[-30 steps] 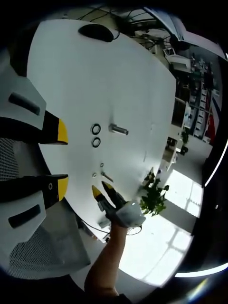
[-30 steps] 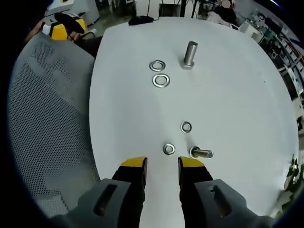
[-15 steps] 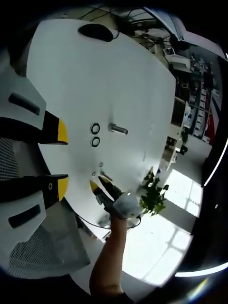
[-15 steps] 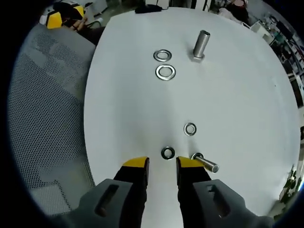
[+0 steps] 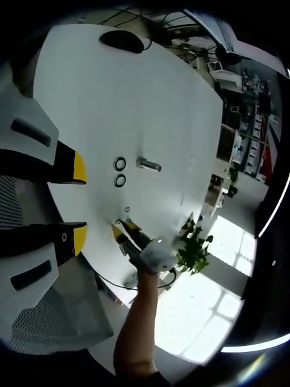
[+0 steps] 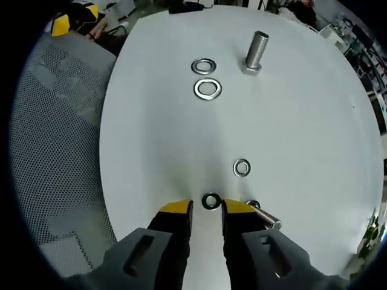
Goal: Place the washer onto the threaded stud by aligning its center hole with the stud, sliding it down to the base, and recovering from edge contact or off-axis alignment until the washer reaches the visible bottom stop.
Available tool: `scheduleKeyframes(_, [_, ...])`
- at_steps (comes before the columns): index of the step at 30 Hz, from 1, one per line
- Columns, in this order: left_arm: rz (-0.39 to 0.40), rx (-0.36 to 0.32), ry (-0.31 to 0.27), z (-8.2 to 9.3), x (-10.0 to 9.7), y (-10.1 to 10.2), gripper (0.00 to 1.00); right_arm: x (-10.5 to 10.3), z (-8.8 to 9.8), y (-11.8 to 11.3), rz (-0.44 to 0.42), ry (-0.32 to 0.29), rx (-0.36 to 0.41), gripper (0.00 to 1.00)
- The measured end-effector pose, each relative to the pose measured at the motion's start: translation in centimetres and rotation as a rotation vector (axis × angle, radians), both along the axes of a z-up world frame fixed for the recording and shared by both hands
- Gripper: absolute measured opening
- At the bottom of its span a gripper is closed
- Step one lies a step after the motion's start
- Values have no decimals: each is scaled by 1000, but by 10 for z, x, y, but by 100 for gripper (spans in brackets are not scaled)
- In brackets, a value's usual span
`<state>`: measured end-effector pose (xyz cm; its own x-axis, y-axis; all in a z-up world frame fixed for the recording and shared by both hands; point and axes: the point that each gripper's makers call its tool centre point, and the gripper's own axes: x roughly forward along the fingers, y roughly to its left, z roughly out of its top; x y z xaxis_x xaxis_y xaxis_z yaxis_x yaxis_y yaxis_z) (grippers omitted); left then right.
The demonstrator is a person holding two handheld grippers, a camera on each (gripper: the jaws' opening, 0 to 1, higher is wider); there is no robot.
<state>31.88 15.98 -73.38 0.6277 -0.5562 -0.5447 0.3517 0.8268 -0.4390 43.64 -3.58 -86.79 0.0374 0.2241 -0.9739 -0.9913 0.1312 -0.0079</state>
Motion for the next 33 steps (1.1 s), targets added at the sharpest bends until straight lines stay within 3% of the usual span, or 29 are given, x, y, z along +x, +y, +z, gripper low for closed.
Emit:
scheduleKeyframes(17, [3,-4,1,1,0,0,23,0,-1,0,23,-34,-24,14])
scheduleKeyframes(29, [3,-3,2,0,0,0,23,3,0,0,-62,-3,16,13])
scheduleKeyframes(33, [1,-2,5,0,-1,0,23,1,0,0,-54,-9,17,13])
